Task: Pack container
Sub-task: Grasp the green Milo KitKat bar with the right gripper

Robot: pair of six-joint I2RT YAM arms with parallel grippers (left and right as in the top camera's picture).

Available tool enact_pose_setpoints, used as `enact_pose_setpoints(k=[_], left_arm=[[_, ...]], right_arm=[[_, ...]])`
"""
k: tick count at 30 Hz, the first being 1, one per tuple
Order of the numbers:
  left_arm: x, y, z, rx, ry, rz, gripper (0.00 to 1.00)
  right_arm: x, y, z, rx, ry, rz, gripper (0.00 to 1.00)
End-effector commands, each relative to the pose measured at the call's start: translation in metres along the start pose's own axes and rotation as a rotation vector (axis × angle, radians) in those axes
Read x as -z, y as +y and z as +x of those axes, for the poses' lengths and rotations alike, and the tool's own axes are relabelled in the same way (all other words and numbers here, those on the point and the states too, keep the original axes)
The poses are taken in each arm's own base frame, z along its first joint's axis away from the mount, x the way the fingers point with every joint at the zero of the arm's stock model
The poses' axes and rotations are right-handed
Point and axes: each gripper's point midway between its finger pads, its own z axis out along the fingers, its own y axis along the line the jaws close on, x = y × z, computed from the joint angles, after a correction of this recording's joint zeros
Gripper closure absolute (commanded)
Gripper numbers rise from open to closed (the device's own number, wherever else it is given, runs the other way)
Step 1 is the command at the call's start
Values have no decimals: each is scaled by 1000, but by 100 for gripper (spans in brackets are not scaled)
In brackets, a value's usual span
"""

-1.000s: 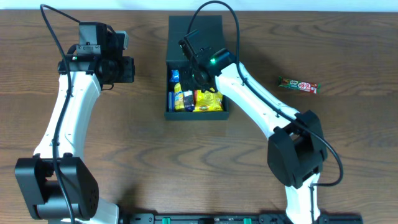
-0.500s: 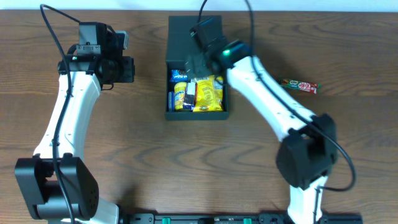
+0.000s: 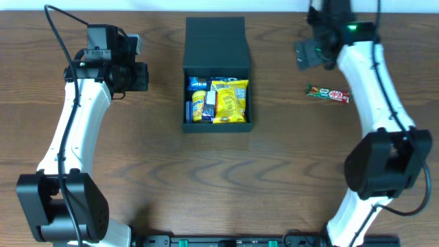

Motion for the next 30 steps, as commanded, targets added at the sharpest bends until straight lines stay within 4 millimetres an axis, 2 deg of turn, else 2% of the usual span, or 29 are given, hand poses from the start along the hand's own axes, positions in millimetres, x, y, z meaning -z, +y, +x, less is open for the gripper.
enact_pose_setpoints(k=[1, 8, 13, 15, 18, 24, 30], left_arm=[[-1, 0, 1, 2, 4, 3, 94], [-1, 0, 1, 2, 4, 3, 94], [-1, 0, 1, 2, 5, 3, 94], [-1, 0, 1, 2, 5, 3, 94], [-1, 0, 1, 3, 5, 3, 94], [-1, 0, 1, 2, 5, 3, 94], [-1, 0, 1, 2, 5, 3, 94]], right_arm=[[-14, 4, 16, 220, 22, -138, 1], [-37, -18, 46, 281, 99, -196, 1], [-63, -14, 67, 379, 175, -249, 4], [-71, -12, 71, 401, 189, -261, 7], [-83, -10, 78, 410, 214, -271, 7], [-99, -13, 88, 409, 246, -282, 6], [-114, -16, 103, 389, 288, -303, 11]])
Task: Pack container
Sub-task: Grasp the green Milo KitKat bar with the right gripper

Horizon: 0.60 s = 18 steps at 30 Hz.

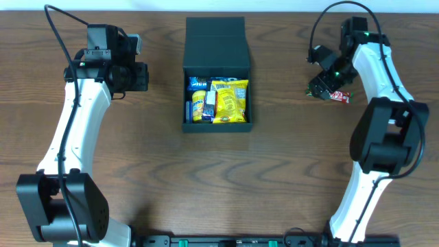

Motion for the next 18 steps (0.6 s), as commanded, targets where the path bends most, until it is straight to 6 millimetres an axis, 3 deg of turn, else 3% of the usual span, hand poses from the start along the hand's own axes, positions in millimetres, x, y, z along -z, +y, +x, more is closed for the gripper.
enact_pose_setpoints(k=[1, 10, 18], left_arm=[[-1, 0, 1, 3, 5, 3, 94], [-1, 0, 1, 3, 4, 3, 94], [-1, 0, 1, 2, 4, 3, 94]], right_arm=[[-20, 1, 12, -6, 36, -38, 12], [-41, 5, 18, -11, 67, -69, 19], [-44, 0, 20, -20, 77, -42, 30]])
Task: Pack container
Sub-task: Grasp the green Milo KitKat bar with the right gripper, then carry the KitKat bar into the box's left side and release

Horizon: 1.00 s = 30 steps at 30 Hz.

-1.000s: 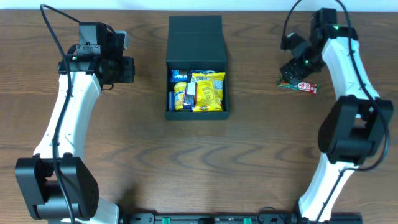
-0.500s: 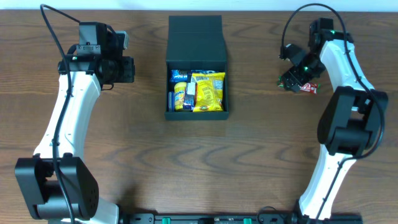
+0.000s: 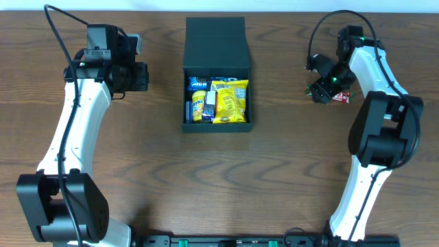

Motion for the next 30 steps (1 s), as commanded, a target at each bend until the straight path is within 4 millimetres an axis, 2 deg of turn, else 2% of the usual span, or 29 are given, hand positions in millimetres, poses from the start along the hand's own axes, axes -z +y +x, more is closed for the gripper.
enact_pose_setpoints(k=[1, 3, 9, 15, 20, 25, 30], left_arm=[[-1, 0, 1, 2, 4, 3, 94], [-1, 0, 1, 2, 4, 3, 94], [-1, 0, 1, 3, 4, 3, 94], [-1, 0, 1, 10, 4, 3, 94], [-1, 0, 1, 10, 5, 3, 94], [-1, 0, 1, 10, 5, 3, 94], [-1, 0, 1, 10, 4, 3, 94]], right_arm=[[-13, -1, 10, -14, 33, -14, 35], [-13, -1, 10, -15, 31, -12, 46], [-14, -3, 8, -36, 25, -5, 60], [-14, -3, 7, -65, 22, -2, 78], [-14, -3, 6, -89, 19, 0, 82], [-13, -3, -3, -205, -2, 17, 86], [5, 2, -21, -252, -49, 42, 90]])
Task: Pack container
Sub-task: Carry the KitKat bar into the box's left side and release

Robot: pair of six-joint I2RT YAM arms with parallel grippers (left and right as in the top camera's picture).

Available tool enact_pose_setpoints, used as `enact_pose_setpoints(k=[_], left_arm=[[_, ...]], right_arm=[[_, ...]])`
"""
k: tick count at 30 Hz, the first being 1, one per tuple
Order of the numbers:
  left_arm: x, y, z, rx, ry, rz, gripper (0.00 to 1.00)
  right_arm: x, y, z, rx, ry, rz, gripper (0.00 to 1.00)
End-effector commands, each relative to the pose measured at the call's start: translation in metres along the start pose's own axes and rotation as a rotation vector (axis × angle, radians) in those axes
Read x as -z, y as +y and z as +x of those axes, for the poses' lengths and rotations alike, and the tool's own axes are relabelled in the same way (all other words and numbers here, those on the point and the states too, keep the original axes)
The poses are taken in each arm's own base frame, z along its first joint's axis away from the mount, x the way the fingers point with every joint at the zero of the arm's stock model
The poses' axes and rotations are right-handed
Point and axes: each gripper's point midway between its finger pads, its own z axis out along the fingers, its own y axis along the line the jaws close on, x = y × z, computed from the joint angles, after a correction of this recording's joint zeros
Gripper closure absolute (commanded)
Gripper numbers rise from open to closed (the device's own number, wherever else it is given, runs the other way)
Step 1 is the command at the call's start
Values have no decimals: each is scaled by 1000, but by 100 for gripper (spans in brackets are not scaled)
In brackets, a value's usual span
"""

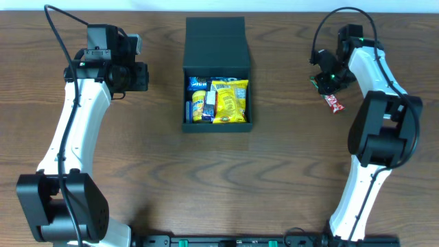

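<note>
A black box (pixel 217 125) stands open at the table's middle, its lid (pixel 215 42) folded back. Inside lie a yellow snack bag (pixel 230 101) and blue packets (pixel 198 100). To the right of the box, a candy bar (pixel 333 102) with a red end and a green end slants downward from my right gripper (pixel 322 82), which is shut on its upper, green end. My left gripper (pixel 139 75) hovers to the left of the box, apart from it. Its fingers are dark and their gap cannot be made out.
The brown wooden table (pixel 219 178) carries nothing else. Both arm bases stand at the near edge, at the left and right. A light strip runs along the far edge behind the box lid.
The candy bar lay level under my right gripper. Now it slants, its red end swung lower and to the right, and the gripper sits slightly higher in the frame on the green end.
At first my right gripper was up and left of the candy bar, which lay flat on the table. It then stood over the bar's left end, then sat closer on it. Now the bar hangs slanted from it. The left arm and the box never moved.
</note>
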Motion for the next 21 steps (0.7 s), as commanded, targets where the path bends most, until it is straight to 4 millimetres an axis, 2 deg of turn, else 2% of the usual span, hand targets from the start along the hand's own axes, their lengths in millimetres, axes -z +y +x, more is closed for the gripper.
enact_pose_setpoints(k=[1, 5, 7, 10, 11, 16, 19, 21], left_arm=[[-1, 0, 1, 6, 4, 3, 94], [-1, 0, 1, 6, 4, 2, 94], [-1, 0, 1, 6, 4, 2, 94], [-1, 0, 0, 6, 3, 0, 94], [-1, 1, 1, 5, 4, -2, 94], [-1, 1, 1, 5, 4, -2, 94], [-1, 1, 1, 5, 4, -2, 94], [-1, 1, 1, 5, 4, -1, 94]], right_arm=[[16, 15, -16, -45, -38, 10, 91], [57, 32, -50, -60, -161, 49, 96], [80, 49, -68, -65, -226, 60, 98], [110, 85, -88, -48, -300, 57, 98], [124, 107, -97, -41, -333, 47, 98], [153, 177, -119, -13, -420, -2, 99], [157, 223, -126, -32, -438, -52, 99], [157, 246, -126, -64, -432, -84, 99]])
